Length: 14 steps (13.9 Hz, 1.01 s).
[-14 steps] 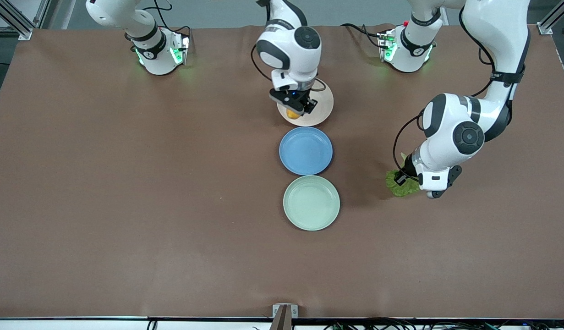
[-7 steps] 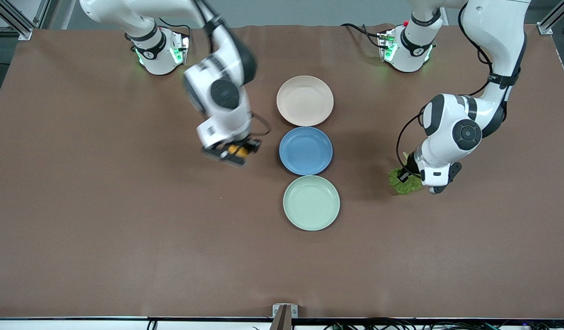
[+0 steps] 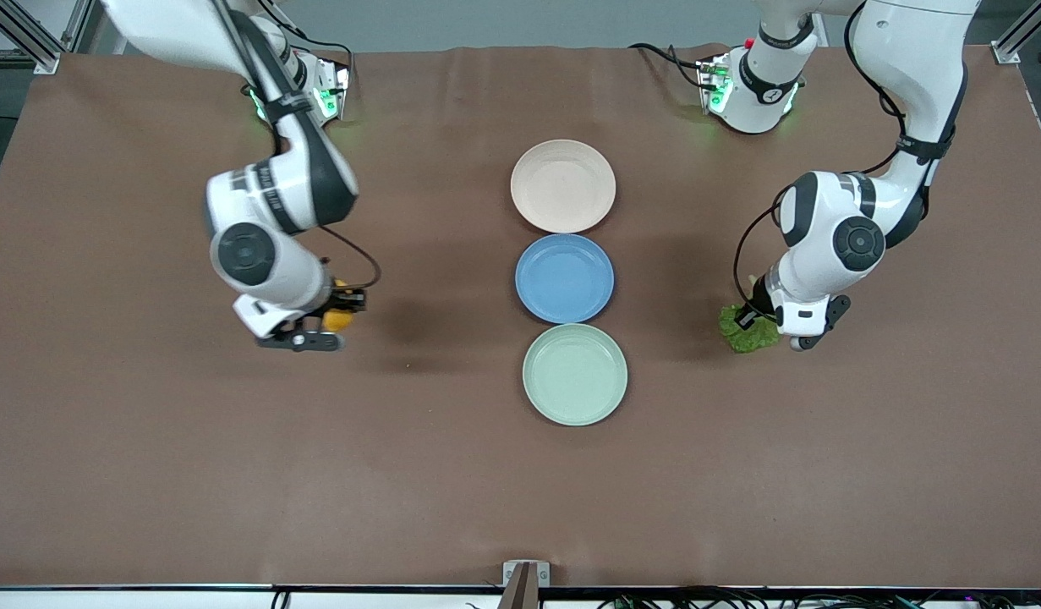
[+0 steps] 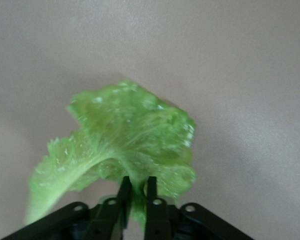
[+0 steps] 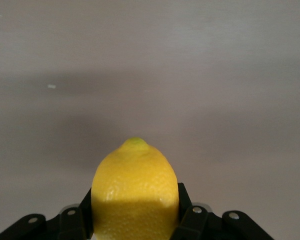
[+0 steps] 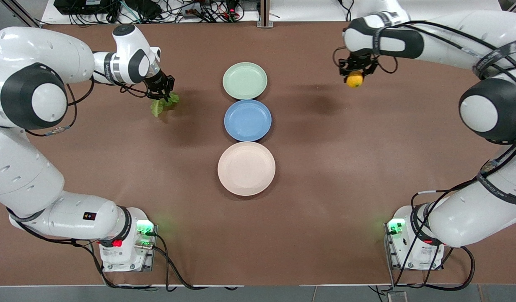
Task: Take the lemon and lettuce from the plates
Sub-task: 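Carry the lemon away from the plates with the right gripper and lower it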
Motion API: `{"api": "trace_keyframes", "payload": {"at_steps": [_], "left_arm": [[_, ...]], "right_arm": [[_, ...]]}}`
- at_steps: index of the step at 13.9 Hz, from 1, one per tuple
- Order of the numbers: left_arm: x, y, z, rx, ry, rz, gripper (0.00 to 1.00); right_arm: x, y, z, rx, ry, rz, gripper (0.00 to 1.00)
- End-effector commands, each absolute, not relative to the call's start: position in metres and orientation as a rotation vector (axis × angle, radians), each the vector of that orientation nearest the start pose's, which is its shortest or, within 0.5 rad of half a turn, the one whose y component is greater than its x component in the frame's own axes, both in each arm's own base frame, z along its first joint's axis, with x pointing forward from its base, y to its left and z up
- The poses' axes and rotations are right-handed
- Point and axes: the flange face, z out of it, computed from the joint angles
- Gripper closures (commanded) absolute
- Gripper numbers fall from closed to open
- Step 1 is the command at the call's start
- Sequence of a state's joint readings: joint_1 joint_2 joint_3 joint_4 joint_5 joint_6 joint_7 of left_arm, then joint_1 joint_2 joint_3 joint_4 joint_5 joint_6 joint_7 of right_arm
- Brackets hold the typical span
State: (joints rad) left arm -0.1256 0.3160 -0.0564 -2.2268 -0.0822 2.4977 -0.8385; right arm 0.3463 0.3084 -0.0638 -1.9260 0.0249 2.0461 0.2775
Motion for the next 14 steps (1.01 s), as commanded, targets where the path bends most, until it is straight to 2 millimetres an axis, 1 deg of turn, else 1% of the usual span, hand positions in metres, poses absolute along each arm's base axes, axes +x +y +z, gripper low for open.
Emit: {"api": "trace_keyframes", "payload": {"at_steps": [1, 2, 3, 4, 6, 7, 8, 9, 11, 12, 14], "left_arm": [[0.541, -0.091, 0.240, -3.032, -0.990, 0.051, 0.13], [0.543, -0.091, 0.245, -3.049, -0.950, 0.039, 0.04], [0.548, -0.091, 0.251, -3.057, -0.945, 0.019, 0.02], [0.553, -0.092, 0.259, -3.064, -0.943, -0.001, 0.01], [0.558, -0.093, 0.272, -3.071, -0.925, -0.006, 0.01], [0.559, -0.093, 0.282, -3.087, -0.867, -0.001, 0.01], [0.558, -0.092, 0.290, -3.112, -0.757, 0.007, 0.01], [0.558, -0.090, 0.302, -3.143, -0.605, 0.016, 0.01], [0.562, -0.077, 0.327, -3.172, -0.362, 0.084, 0.01], [0.565, -0.071, 0.342, -3.179, -0.265, 0.129, 0.01], [0.577, -0.058, 0.380, -3.193, -0.089, 0.172, 0.01]], "right_arm": [[0.549, 0.128, 0.310, -3.136, -0.107, 0.255, 0.99], [0.546, 0.114, 0.301, -3.131, -0.127, 0.236, 0.99], [0.542, 0.106, 0.289, -3.129, -0.137, 0.209, 0.98], [0.538, 0.096, 0.279, -3.128, -0.142, 0.185, 0.98], [0.533, 0.072, 0.259, -3.122, -0.182, 0.138, 0.98], [0.533, 0.060, 0.251, -3.119, -0.198, 0.118, 0.98], [0.530, 0.055, 0.241, -3.117, -0.201, 0.125, 0.98], [0.527, 0.053, 0.234, -3.116, -0.196, 0.108, 0.98], [0.526, 0.053, 0.219, -3.119, -0.200, 0.093, 0.98], [0.527, 0.052, 0.213, -3.121, -0.199, 0.079, 0.98], [0.528, 0.049, 0.208, -3.120, -0.221, 0.078, 0.98]]}}
